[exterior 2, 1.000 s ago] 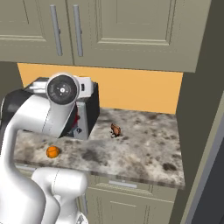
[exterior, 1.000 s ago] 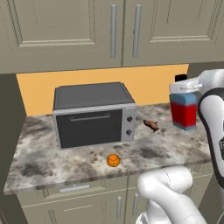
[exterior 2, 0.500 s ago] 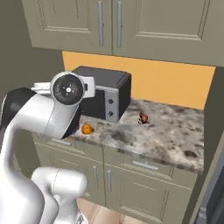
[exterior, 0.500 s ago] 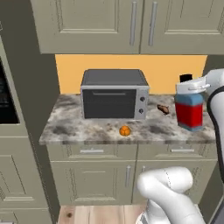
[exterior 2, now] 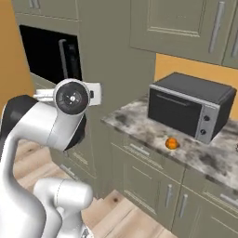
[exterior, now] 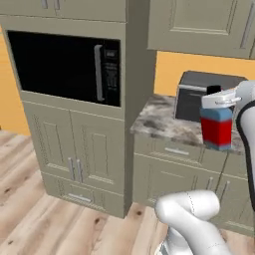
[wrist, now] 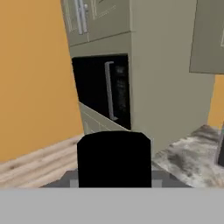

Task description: Place the liquor on the top shelf of the fridge to keep it out of children's reach, and place the orange and potato on lower shelves for easy access.

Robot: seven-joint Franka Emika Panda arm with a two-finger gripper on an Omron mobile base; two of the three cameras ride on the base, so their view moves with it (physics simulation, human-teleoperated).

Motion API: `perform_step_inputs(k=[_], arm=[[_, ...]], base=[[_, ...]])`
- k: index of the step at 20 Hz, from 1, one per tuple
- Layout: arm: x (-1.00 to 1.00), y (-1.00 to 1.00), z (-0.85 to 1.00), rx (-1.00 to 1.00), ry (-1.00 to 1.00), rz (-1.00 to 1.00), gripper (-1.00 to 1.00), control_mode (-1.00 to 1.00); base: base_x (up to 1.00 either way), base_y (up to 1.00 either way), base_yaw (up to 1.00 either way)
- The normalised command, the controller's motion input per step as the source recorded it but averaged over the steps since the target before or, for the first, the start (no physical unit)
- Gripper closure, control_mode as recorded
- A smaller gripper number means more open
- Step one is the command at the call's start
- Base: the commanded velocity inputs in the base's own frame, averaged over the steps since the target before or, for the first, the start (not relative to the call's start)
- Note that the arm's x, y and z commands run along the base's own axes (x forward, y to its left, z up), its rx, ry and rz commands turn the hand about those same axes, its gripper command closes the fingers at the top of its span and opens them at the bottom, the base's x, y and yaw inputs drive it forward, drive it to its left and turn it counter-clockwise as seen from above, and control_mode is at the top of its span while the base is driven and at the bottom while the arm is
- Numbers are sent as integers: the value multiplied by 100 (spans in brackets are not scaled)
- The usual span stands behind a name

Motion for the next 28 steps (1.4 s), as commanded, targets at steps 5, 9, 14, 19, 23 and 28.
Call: perform_step_inputs(k=[5, 9, 14, 19, 23, 28], arm=[[0, 0, 0, 0, 0, 0, 100, 100], [0, 0, 0, 0, 0, 0, 100, 100], [0, 0, 0, 0, 0, 0, 100, 100], [0, 0, 0, 0, 0, 0, 100, 100], [0, 0, 0, 0, 0, 0, 100, 100], [0, 0, 0, 0, 0, 0, 100, 100]], base=[[-26, 77, 59], [-89, 46, 50], [-100, 31, 43], [-100, 2, 27], [-100, -40, 19], [-61, -60, -33]])
